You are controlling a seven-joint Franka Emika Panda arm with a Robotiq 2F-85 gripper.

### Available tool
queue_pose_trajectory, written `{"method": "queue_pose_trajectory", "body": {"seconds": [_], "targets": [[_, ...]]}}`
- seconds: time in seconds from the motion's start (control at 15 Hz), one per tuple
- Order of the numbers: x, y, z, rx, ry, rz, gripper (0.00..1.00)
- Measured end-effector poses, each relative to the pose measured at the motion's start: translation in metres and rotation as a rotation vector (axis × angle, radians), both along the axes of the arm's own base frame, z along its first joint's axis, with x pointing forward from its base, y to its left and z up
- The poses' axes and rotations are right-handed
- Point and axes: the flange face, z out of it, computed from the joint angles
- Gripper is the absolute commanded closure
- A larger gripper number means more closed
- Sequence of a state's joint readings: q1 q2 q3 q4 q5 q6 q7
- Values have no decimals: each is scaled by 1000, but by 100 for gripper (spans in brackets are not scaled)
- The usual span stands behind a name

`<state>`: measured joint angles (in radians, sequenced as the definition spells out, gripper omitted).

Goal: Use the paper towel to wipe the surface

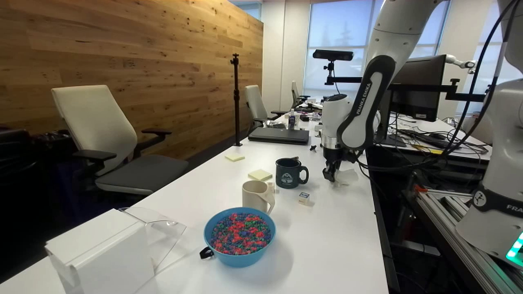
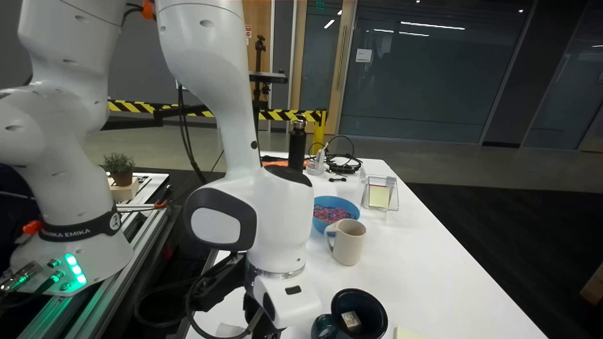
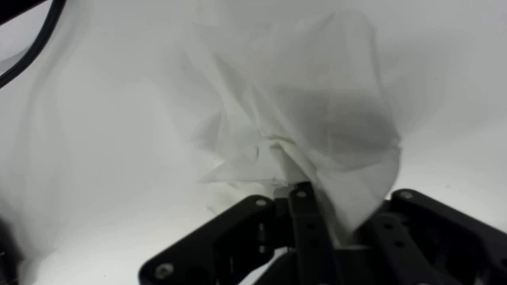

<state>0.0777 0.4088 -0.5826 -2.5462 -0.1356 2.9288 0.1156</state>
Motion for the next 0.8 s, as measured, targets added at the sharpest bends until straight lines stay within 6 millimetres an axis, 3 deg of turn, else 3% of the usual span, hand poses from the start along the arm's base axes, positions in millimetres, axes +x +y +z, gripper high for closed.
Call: {"method": "queue_pose_trajectory", "body": {"seconds": [0.2, 0.8], "targets": [[6, 3, -1, 11, -8, 7, 99], [28, 42, -8, 35, -14, 83, 99]]}}
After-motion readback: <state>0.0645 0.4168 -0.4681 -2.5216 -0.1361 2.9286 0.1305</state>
